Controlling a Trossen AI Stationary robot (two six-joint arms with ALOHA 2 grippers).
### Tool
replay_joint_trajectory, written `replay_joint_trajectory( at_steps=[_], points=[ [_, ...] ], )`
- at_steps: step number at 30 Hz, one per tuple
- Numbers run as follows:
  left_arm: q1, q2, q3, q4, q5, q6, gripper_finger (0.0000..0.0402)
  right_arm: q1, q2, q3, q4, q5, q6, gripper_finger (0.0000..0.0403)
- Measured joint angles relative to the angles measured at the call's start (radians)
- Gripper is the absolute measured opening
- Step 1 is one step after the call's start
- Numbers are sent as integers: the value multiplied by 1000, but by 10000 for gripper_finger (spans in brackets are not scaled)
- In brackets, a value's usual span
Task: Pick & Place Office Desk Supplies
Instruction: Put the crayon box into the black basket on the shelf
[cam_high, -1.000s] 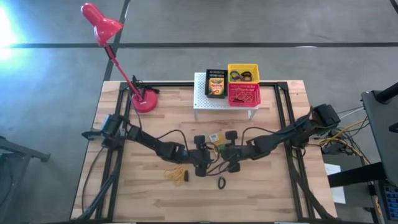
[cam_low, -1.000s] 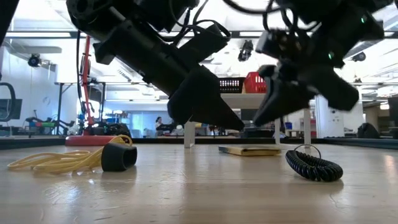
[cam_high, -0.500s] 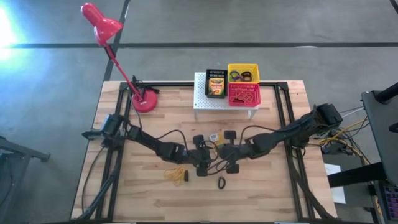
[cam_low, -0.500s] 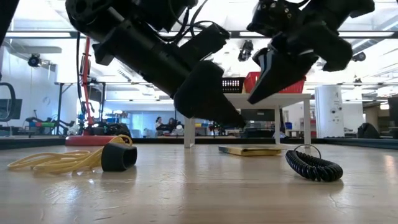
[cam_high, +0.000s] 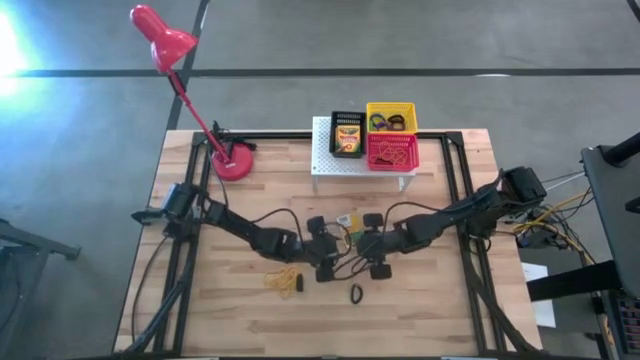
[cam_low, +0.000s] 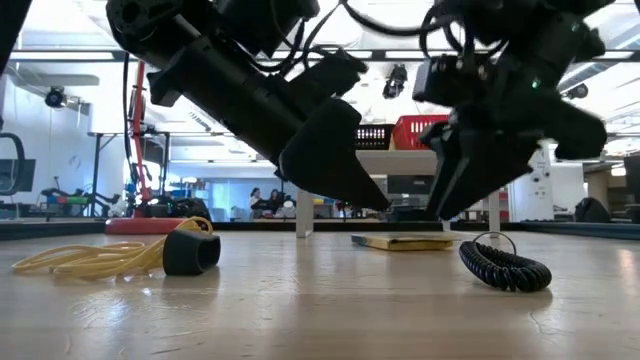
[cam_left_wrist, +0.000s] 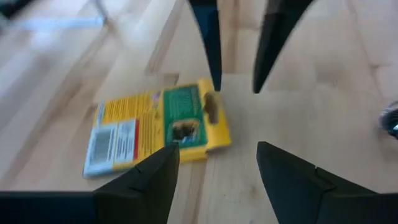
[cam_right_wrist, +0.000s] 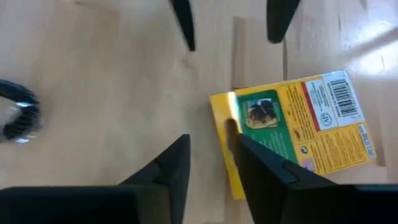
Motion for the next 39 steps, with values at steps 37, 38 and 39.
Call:
replay_joint_trajectory(
  at_steps=[37, 38, 39],
  points=[
    [305, 111, 6, 27, 202, -194, 6, 0, 66, -169, 288, 295, -343, 148],
    [305, 111, 6, 26, 202, -194, 6, 0, 65, -171, 285, 297, -332, 141],
    [305, 111, 6, 25, 203, -194, 6, 1, 65, -171, 286, 301, -316, 132]
  ],
)
